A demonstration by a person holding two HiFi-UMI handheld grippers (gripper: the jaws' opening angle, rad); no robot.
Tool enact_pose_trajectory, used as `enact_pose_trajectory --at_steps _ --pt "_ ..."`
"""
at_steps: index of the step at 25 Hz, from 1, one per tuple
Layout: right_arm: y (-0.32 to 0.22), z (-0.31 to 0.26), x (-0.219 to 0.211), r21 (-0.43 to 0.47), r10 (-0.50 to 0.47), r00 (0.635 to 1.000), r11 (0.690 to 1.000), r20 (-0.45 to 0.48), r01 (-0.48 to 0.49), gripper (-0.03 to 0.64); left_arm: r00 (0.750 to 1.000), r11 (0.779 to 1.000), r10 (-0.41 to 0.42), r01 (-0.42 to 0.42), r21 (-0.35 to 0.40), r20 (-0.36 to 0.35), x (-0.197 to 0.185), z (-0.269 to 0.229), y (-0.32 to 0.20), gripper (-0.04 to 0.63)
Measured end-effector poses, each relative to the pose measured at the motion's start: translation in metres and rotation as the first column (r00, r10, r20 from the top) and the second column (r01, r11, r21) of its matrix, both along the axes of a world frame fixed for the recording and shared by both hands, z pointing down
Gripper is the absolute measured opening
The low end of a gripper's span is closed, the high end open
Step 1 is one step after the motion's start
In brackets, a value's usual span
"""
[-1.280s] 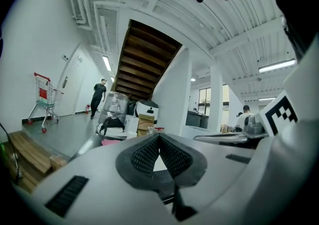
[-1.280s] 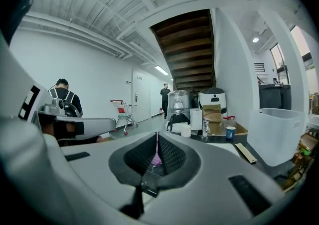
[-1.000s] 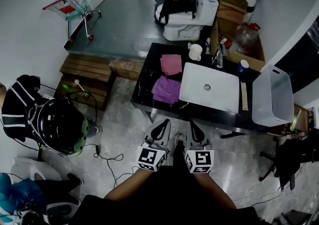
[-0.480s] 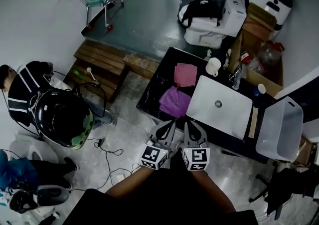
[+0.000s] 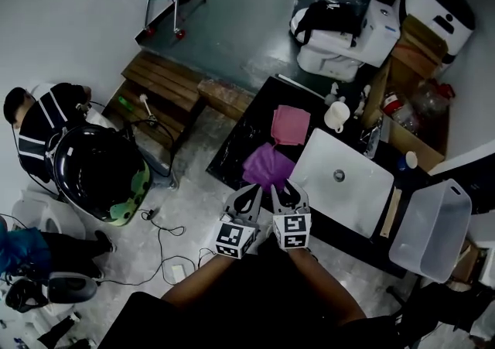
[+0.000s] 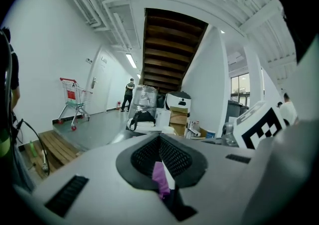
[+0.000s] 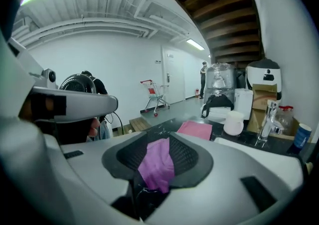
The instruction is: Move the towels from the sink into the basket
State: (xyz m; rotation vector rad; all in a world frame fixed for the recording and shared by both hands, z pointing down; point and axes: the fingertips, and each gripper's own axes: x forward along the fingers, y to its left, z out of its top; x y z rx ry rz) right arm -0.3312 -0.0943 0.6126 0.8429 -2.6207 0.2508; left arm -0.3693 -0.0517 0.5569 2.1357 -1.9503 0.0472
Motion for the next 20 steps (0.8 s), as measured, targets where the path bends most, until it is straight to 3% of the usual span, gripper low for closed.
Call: enact_pose_trajectory --at_steps 5,10,15,20 --pt "-0.02 0.03 -0.015 -0.053 -0.053 0.998 0.997 -0.024 0.051 0.169 0.999 0.998 -0.053 0.053 -0.018 -0.01 -0.01 0.01 -0.014 0.012" --pt "-0.03 0.073 -0.033 -0.133 -0.156 0.982 0.981 -0.102 0.142 0.252 0.995 0.994 -0.099 0.098 -0.048 -0.019 -0.018 0.02 -0.019 0.012" --pt "-0.045 0.11 -0.041 -0.163 -0.198 0.96 0.972 -0.199 0.166 0.301 0.991 0.99 -0.129 0.128 -0.051 -0.015 -0.027 0.02 -0.024 0.012" --pt "-0.049 0.128 -0.054 -0.219 -0.247 0.943 0.955 -0.221 0.199 0.33 0.987 0.986 -0.158 0.157 -0.057 -0.018 -0.035 0.018 -0.023 0.012"
